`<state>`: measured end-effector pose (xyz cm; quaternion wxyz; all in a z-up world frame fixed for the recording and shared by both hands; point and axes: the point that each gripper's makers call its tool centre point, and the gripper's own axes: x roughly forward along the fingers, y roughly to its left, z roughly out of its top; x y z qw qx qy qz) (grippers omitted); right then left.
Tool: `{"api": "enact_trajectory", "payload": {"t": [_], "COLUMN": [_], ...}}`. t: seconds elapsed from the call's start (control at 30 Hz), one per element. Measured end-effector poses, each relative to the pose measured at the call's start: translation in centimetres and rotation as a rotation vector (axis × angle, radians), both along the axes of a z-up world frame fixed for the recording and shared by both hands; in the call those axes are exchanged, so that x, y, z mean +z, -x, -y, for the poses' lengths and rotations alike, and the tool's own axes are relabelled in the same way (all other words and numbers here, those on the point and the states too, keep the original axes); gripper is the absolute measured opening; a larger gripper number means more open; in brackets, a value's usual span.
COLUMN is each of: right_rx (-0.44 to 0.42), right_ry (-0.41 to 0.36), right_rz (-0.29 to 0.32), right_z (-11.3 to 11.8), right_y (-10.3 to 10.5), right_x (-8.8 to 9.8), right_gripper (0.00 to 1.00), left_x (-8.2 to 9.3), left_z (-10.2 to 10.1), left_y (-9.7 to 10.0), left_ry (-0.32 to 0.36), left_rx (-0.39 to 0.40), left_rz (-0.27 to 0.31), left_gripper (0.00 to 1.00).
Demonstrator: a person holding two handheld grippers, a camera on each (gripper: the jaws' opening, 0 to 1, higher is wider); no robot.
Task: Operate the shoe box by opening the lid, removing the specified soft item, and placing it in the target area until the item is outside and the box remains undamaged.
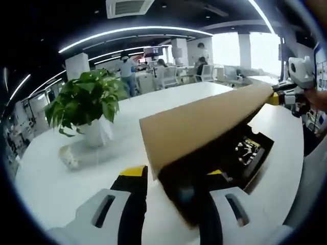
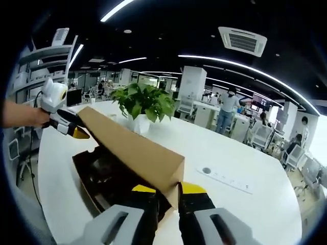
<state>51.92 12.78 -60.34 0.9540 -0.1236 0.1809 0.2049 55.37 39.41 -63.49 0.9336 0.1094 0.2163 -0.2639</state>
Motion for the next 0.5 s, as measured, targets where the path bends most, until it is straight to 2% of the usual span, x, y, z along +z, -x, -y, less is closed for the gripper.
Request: {"api": "enact_trajectory", "payload": {"t": [0.5], "right_rx": [0.003], "right_ry": [0.013], "right_rz": [-0.008], "right_z": [0.3], "right_y": [-1.1], "right_x": [0.5], "right_gripper": [0.05], "left_x": [-1.9], "left_z": [-0.5], "left_y": [-1.3], "left_ry": [-0.042], "left_rx": [0.015], "left_rz": [-0.035], "left_gripper": [0.27]}}
